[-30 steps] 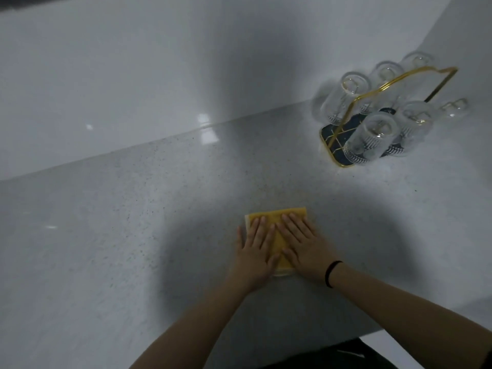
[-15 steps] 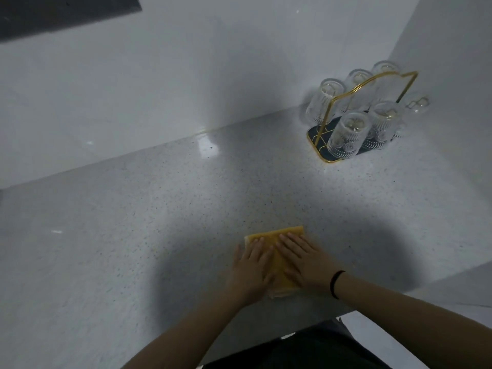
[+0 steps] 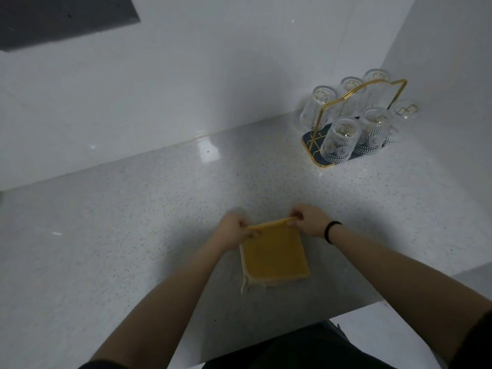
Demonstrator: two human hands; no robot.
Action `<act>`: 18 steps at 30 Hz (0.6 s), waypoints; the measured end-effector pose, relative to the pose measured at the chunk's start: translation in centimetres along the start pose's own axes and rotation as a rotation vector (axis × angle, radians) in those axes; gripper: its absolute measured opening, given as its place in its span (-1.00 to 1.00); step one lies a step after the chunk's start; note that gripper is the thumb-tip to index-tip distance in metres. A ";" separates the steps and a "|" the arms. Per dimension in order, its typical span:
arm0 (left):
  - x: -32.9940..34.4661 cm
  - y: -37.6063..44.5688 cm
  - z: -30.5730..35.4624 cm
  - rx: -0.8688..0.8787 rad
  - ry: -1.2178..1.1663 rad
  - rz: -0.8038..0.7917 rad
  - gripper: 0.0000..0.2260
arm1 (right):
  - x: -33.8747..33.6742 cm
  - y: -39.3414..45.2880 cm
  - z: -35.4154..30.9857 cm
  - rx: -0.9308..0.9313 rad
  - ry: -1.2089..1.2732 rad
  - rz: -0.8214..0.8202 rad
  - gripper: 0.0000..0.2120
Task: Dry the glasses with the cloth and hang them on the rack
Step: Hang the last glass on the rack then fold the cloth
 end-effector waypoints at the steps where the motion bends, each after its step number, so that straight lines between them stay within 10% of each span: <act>1: -1.2 0.0 0.1 -0.011 -0.073 0.033 -0.81 | -1.0 0.0 -0.6 -0.009 0.062 0.046 -0.79; 8: -8.5 -0.7 2.4 0.102 -0.222 0.304 -0.84 | -7.1 -1.0 -5.4 -0.189 0.191 0.280 -0.85; 18: -0.7 -3.0 0.4 0.011 -0.066 0.015 -0.86 | -0.8 -1.9 0.3 0.060 0.046 -0.063 -0.75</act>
Point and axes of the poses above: each hand's wrist, its own y-axis towards the middle knuckle, its own x-axis out of the palm, z = x × y, the point moved 5 cm from there along y, towards the middle knuckle, and after that the axes turned 6 degrees about y, right-handed, at the moved point
